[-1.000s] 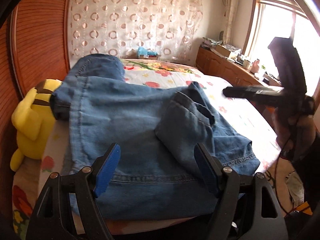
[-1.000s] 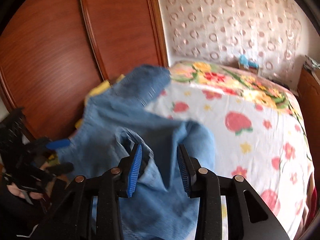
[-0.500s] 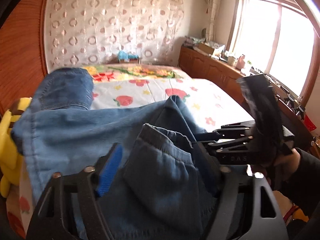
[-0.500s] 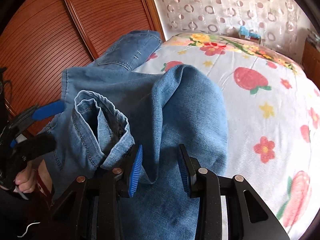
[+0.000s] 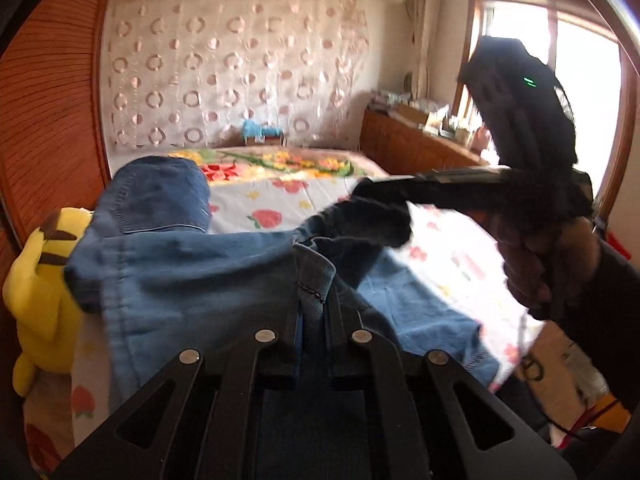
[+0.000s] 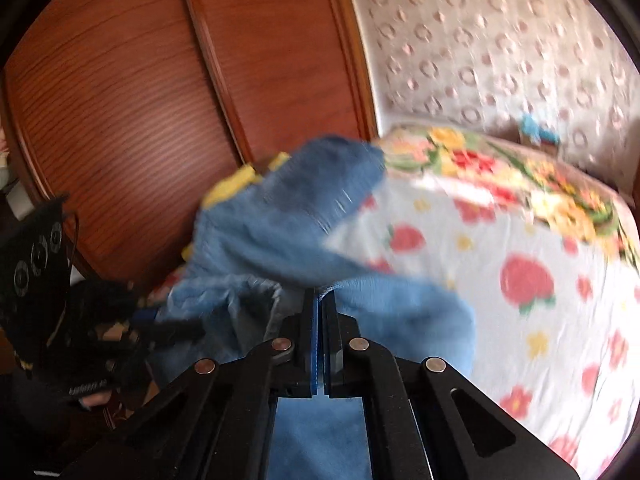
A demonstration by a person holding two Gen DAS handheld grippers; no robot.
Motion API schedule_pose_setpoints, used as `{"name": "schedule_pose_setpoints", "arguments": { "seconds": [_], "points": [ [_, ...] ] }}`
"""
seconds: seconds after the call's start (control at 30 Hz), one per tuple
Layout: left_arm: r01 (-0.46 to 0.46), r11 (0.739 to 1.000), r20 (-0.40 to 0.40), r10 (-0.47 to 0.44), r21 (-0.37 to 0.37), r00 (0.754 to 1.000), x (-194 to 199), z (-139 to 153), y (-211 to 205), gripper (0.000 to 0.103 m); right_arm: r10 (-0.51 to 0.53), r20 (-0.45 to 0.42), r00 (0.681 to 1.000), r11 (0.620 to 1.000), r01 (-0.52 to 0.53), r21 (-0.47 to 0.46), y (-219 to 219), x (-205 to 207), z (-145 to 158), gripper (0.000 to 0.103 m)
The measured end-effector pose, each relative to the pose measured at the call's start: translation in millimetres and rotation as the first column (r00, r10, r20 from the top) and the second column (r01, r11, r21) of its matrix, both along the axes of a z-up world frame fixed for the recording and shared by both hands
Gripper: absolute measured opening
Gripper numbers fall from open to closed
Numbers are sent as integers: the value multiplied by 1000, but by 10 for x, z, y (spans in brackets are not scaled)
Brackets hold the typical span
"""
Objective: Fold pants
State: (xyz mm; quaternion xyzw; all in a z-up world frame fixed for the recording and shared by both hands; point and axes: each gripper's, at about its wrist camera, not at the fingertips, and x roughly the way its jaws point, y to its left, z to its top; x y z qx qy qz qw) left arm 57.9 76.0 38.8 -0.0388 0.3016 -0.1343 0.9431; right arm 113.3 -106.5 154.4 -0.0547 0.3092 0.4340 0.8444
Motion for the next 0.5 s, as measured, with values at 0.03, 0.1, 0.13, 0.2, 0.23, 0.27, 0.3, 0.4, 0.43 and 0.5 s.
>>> {"name": "schedule_pose_setpoints", "arguments": {
  "seconds": [0.03, 0.1, 0.13, 0.2, 0.23, 0.27, 0.3, 0.4, 0.43, 0.5],
  "points": [
    [-10, 1000, 10, 10, -10, 1000, -63, 29, 45, 9, 14, 9, 1000, 1000, -14, 6, 53, -18, 79, 1],
    [-26, 999, 21, 26, -25, 999, -168, 66, 129, 9, 42, 21, 999, 999, -43, 6, 189, -12, 157, 1],
    [-32, 999, 20, 32, -28, 999, -200, 66, 161, 9, 48, 30, 998, 999, -48, -9, 271, -11, 180, 1],
    [-54, 998, 19, 55, -18, 998, -225, 58, 245, 9, 53, 28, 998, 998, -52, -36, 440, 66, 140, 1],
    [-62, 998, 16, 62, -18, 998, -213, 44, 267, 9, 52, 17, 998, 998, -52, -43, 518, 91, 125, 1],
    [-75, 997, 7, 75, -22, 997, -207, 12, 324, 9, 52, 5, 999, 997, -52, -48, 549, 128, 100, 1],
    [-88, 996, -1, 88, -22, 996, -194, -15, 367, 9, 49, -4, 999, 997, -49, -60, 638, 170, 54, 1],
    [-121, 992, -42, 120, -25, 992, -176, -133, 468, 9, 33, -36, 999, 995, -36, -91, 783, 331, -122, 1],
    [-127, 992, -55, 126, -24, 991, -161, -165, 474, 12, 31, -52, 998, 995, -36, -98, 845, 361, -182, 1],
    [-149, 989, -83, 148, -13, 986, -153, -244, 507, 17, 4, -60, 998, 992, -11, -123, 879, 375, -231, 1]
  ]
}}
